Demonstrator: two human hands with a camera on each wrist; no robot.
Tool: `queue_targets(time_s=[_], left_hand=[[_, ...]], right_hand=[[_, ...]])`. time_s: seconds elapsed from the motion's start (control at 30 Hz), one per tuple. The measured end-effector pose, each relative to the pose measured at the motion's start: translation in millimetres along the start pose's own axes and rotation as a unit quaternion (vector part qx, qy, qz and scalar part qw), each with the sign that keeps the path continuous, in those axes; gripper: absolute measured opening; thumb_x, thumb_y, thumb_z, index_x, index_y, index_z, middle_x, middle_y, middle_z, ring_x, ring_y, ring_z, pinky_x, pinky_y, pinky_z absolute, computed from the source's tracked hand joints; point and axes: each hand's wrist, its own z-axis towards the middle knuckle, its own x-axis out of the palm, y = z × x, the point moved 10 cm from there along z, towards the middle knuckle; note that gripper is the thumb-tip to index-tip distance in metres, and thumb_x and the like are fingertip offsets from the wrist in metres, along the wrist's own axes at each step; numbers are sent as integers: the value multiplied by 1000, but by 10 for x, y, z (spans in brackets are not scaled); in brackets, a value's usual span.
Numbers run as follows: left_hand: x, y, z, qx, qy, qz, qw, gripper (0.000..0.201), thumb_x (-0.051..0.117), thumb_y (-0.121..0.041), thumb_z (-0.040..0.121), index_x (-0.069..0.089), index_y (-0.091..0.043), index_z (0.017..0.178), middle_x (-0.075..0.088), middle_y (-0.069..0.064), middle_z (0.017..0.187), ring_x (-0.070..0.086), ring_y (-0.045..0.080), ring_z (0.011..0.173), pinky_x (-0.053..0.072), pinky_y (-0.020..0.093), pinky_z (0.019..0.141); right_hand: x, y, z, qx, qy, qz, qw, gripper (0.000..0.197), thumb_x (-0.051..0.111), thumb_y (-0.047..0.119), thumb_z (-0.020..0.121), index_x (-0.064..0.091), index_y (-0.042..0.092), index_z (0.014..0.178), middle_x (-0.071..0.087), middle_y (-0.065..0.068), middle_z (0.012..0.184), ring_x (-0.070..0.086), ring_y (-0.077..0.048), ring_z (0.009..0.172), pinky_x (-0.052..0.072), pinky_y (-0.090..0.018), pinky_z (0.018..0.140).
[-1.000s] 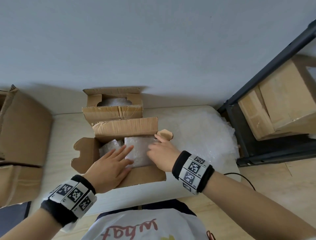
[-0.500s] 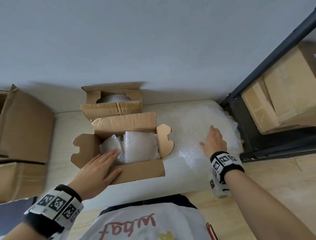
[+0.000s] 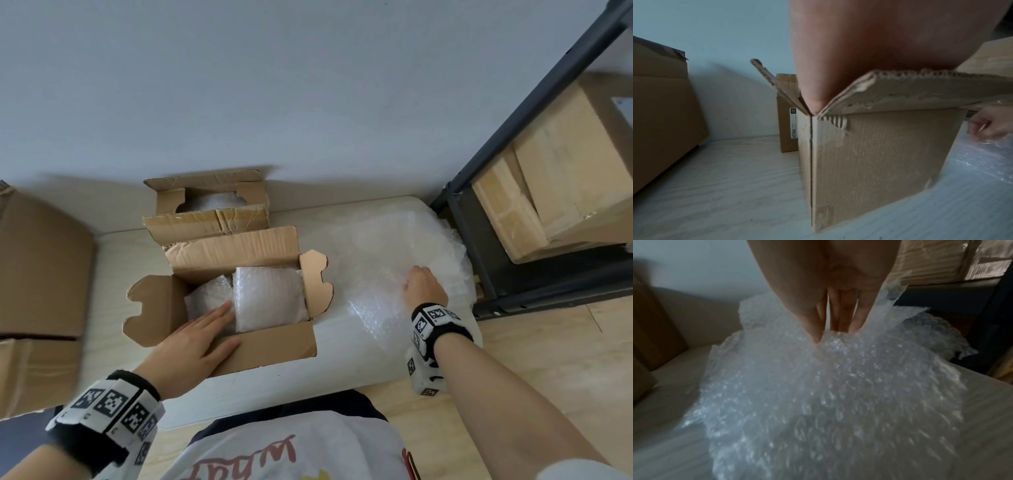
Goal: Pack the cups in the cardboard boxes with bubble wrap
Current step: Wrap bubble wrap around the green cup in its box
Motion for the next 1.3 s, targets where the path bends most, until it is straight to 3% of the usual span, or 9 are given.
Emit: queue_targets(time_s=[0.2,0.47,0.67,0.77,0.87,0.97,1.03,1.13,1.3], left_hand=[[-68,35,-25,-33,-17,-37,999,66,32,-69,79,27,-36,136,52,-9,132,55,8,106,43,27,93],[-486,3,-43,-23,-98,-68,993,31,47,-44,92,35,-34,118,63,-3,112,62,9,85,50,30,79],[-1138,-259,-73,47,-187,-112,975,37,54,-38,90,40,-37,125,53,-13,128,53,3,111,41,25,93],[-1288,-496,-14,74,-159,-224,959,57,51,-60,80,44,-33,130,49,-15,134,49,0,119,41,28,101],[-1350,-706,-5,122,-103,-452,877,63,63,-61,77,58,-21,124,63,-1,126,58,16,117,45,41,102],[-1422,-673,-69,124,-96,-614,774,55,77,-58,64,73,-21,105,67,6,118,63,22,110,52,35,92],[-1530,-554,-124,128,-135,-656,731,43,81,-43,68,74,-15,99,71,12,106,69,23,96,55,31,78],[-1702,-310,-213,118,-197,-650,724,17,79,-26,71,74,-15,83,73,13,86,71,20,75,57,26,64],[-1803,-81,-343,108,-224,-584,773,18,69,-17,73,71,-5,86,73,16,88,72,23,75,57,24,67]], right_hand=[[-427,-207,-34,17,-85,172,981,9,53,13,95,59,8,98,64,-13,104,59,-30,91,44,-31,70],[-1384,83,-396,-121,-137,400,898,10,59,14,92,58,14,102,62,2,104,58,-4,96,45,-14,84],[-1875,1064,-907,-291,-15,495,818,19,57,6,91,62,22,101,68,18,95,62,3,93,47,-10,79],[-1852,1610,-1174,-325,147,606,711,28,50,10,93,68,23,111,69,2,114,63,-16,111,51,-22,86],[-1780,2043,-1373,-312,268,664,625,29,52,13,90,69,23,111,67,-2,119,61,-19,114,52,-28,90],[-1626,2210,-1372,-288,281,642,652,38,72,33,75,68,23,112,68,-2,117,61,-20,113,45,-42,103],[-1512,2282,-1372,-269,301,635,658,39,58,22,81,62,5,117,61,-18,123,57,-30,116,40,-48,107],[-1466,2372,-1377,-239,336,661,626,38,40,23,90,76,17,98,71,-7,106,67,-19,99,55,-30,85],[-1463,2437,-1287,-217,387,668,597,76,29,65,87,63,6,122,61,-20,125,60,-33,113,53,-42,90]])
